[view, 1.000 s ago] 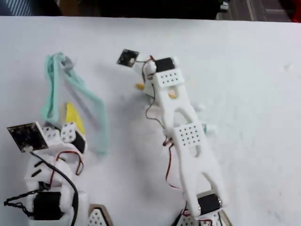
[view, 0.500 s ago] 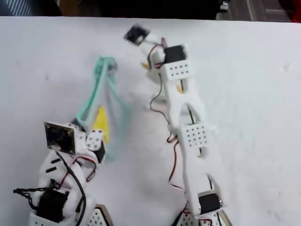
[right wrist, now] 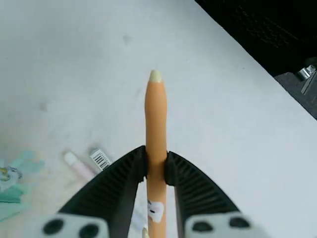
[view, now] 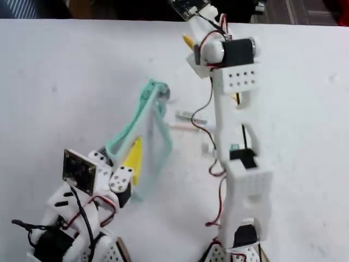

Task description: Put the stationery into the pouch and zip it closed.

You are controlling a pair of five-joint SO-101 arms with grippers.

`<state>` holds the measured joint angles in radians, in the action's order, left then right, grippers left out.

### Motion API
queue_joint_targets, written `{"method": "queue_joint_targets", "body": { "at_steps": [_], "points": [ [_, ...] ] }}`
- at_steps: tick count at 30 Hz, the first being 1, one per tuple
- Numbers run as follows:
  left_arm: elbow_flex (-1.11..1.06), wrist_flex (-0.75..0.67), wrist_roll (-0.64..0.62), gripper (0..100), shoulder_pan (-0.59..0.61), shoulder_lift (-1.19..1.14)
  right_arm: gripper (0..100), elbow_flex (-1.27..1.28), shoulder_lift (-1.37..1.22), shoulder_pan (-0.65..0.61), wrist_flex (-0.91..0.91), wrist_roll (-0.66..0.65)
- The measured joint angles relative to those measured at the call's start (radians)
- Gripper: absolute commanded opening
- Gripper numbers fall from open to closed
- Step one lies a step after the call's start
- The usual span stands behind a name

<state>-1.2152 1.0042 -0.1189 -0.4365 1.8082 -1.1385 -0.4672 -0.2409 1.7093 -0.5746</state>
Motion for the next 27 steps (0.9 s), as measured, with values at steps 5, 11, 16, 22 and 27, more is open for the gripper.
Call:
{"method": "queue_joint_targets", "body": {
  "at_steps": [5,11,16,22,27],
  "points": [
    [0.000,0.000,0.000,2,-0.012,0.000,1.7,0.161,0.258,0.002,0.000,0.000],
    [0.000,0.000,0.000,2,-0.015,0.000,1.7,0.328,0.519,0.000,0.000,0.000],
    [0.000,0.000,0.000,2,-0.021,0.000,1.7,0.416,0.663,-0.046,0.000,0.005],
    [-0.084,-0.008,0.006,2,-0.107,0.003,1.7,0.417,0.784,-0.069,0.000,0.087],
    [-0.089,-0.014,0.006,2,-0.114,0.003,1.7,0.422,0.822,-0.075,0.000,0.095]
  ]
}}
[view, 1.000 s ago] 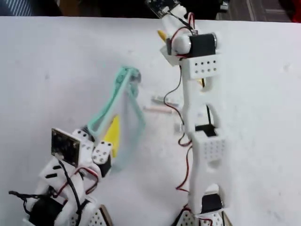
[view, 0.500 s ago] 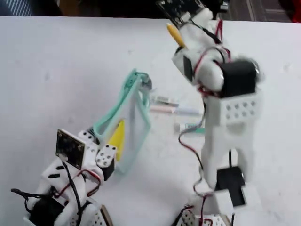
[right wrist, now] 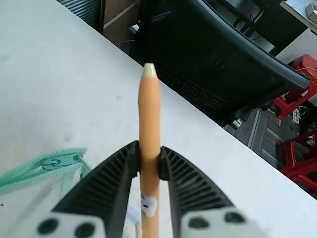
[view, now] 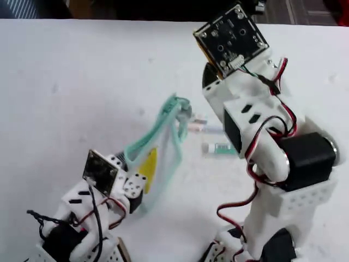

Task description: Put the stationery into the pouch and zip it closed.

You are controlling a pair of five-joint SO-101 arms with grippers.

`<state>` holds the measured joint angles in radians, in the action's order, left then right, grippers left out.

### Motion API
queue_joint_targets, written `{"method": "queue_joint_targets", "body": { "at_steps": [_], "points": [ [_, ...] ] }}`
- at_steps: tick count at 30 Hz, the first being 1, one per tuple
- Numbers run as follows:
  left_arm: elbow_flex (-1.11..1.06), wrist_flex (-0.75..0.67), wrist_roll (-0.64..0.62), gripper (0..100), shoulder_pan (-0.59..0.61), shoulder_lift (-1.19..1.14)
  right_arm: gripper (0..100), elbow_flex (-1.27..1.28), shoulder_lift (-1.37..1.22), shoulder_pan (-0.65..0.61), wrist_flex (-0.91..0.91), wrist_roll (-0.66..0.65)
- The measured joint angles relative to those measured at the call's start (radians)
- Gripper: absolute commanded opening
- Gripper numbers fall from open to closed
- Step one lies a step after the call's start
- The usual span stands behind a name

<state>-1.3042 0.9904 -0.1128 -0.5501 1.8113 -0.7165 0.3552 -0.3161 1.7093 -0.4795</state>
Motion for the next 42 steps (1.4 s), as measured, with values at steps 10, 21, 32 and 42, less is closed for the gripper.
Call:
{"method": "queue_joint_targets", "body": {
  "at_steps": [10,21,32,42],
  "points": [
    [0.000,0.000,0.000,3,0.000,0.000,1.7,0.000,0.106,-0.068,0.000,0.104],
    [-0.005,0.000,0.149,20,-0.002,0.011,1.7,0.000,0.224,-0.288,0.000,0.115],
    [-0.006,0.000,0.114,20,-0.002,0.011,1.7,-0.003,0.358,-0.454,-0.086,0.181],
    [-0.006,0.000,0.110,20,-0.002,0.011,1.7,-0.002,0.199,-0.506,-0.172,0.370]
  ]
}}
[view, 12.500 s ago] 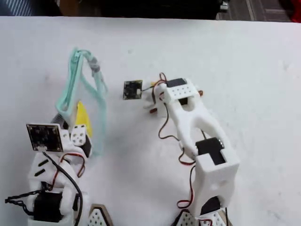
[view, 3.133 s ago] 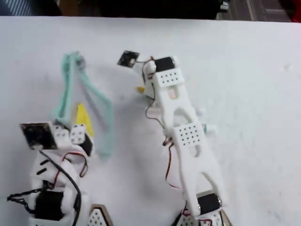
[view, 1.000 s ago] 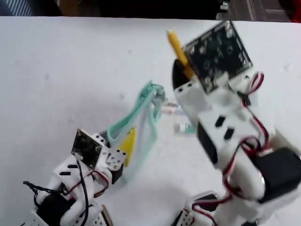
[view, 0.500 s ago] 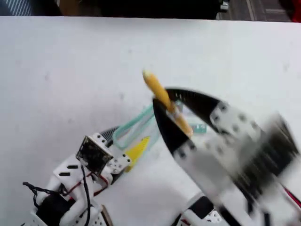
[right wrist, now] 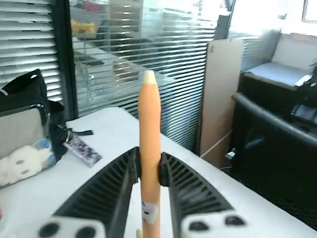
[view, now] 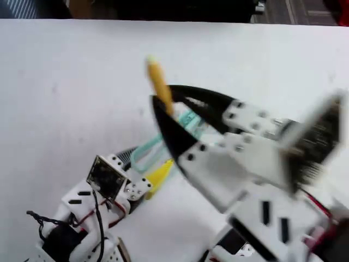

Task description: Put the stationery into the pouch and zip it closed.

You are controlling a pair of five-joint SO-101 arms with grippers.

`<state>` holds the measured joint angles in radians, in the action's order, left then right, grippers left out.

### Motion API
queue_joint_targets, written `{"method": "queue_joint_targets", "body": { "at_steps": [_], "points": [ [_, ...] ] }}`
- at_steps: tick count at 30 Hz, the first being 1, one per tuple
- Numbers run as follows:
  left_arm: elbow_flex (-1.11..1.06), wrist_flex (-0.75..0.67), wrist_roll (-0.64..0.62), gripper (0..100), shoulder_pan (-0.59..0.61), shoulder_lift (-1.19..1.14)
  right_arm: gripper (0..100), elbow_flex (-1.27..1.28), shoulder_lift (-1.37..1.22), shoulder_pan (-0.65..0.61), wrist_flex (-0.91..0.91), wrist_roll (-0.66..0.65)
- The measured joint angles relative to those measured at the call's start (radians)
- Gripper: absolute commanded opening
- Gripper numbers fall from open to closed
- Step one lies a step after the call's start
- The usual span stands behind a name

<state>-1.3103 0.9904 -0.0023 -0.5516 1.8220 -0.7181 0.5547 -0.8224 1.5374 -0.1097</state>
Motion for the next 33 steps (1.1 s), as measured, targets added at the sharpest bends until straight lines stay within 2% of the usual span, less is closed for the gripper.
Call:
{"method": "queue_joint_targets", "body": {
  "at_steps": [5,10,15,22,28,33],
  "points": [
    [0.000,0.000,0.000,20,0.000,0.000,1.8,0.048,-0.031,-0.025,-0.058,0.000],
    [0.000,0.000,0.000,20,0.003,0.000,1.8,0.215,-0.032,-0.078,-0.161,0.000],
    [0.000,0.000,0.000,20,0.061,0.000,1.7,0.494,0.100,-0.104,-0.336,0.000],
    [0.000,0.000,0.000,20,0.071,0.000,1.7,0.951,0.292,-0.109,-0.652,0.000],
    [0.000,0.000,0.000,20,0.072,0.000,1.7,1.002,0.318,-0.110,-0.686,-0.025],
    [0.000,0.000,0.000,20,0.072,0.000,1.7,1.002,0.331,-0.095,-0.598,-0.029]
  ]
}}
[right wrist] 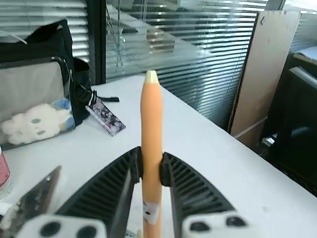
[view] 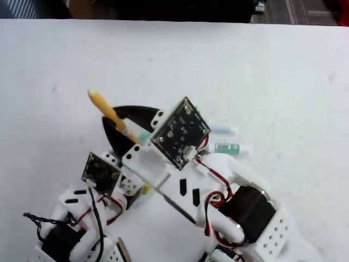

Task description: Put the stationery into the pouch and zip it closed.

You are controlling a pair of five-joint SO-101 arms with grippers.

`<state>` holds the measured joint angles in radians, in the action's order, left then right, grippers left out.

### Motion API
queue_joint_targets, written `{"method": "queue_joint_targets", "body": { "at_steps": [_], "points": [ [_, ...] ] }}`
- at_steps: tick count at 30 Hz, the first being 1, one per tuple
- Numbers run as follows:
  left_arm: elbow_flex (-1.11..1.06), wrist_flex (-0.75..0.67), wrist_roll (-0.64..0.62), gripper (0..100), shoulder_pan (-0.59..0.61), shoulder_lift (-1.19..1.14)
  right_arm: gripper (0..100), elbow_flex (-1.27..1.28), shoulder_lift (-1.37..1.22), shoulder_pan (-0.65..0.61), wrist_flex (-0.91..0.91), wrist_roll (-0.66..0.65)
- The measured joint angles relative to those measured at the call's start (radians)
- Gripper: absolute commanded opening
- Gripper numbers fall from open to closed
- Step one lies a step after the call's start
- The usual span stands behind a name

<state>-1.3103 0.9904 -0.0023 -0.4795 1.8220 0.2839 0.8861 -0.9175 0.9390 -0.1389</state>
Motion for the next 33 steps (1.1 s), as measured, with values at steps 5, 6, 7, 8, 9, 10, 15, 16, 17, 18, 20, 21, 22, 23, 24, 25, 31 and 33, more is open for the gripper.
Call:
{"method": "queue_joint_targets", "body": {
  "at_steps": [5,6,7,8,9,10,15,16,17,18,20,21,22,23,24,25,31,33],
  "points": [
    [0.000,0.000,0.000,20,-0.002,0.000,5.0,0.000,0.054,0.064,0.077,0.000],
    [0.000,0.000,0.000,20,-0.002,0.000,9.1,0.000,0.063,0.072,0.100,0.000],
    [0.000,0.000,0.000,20,-0.002,0.000,13.8,0.000,0.069,0.077,0.123,-0.009],
    [0.000,0.000,0.000,20,-0.002,0.000,18.0,0.000,0.071,0.077,0.144,-0.021],
    [0.000,0.000,0.000,20,-0.002,0.000,21.9,0.000,0.071,0.077,0.163,-0.034],
    [0.000,0.000,0.000,20,0.002,0.000,24.1,0.000,0.071,0.077,0.178,-0.044],
    [0.000,0.000,0.000,20,0.002,0.002,21.5,-0.008,0.083,0.077,0.209,-0.060],
    [0.000,0.000,0.000,20,0.002,0.002,20.9,-0.020,0.083,0.081,0.219,-0.061],
    [0.000,0.000,0.000,20,0.002,0.002,20.5,-0.035,0.086,0.089,0.226,-0.061],
    [0.000,0.000,0.000,20,0.002,0.002,20.4,-0.057,0.086,0.104,0.229,-0.061],
    [0.000,0.000,0.000,20,0.002,0.002,20.5,-0.103,0.087,0.147,0.235,-0.061],
    [0.000,0.000,0.000,20,0.002,0.002,20.5,-0.124,0.087,0.180,0.236,-0.061],
    [0.000,0.000,0.000,20,0.002,0.002,20.5,-0.138,0.092,0.215,0.236,-0.061],
    [0.000,0.000,0.000,18,0.002,0.002,20.5,-0.146,0.095,0.252,0.236,-0.061],
    [0.000,0.000,0.000,15,0.002,0.002,20.5,-0.150,0.101,0.293,0.236,-0.061],
    [0.000,0.000,0.000,12,0.003,0.002,20.5,-0.150,0.103,0.333,0.242,-0.061],
    [0.000,-0.011,-0.006,4,0.074,-0.014,20.5,-0.103,0.023,0.535,0.272,-0.061],
    [0.000,-0.011,-0.006,2,0.100,-0.014,20.5,-0.091,-0.026,0.572,0.292,-0.061]
  ]
}}
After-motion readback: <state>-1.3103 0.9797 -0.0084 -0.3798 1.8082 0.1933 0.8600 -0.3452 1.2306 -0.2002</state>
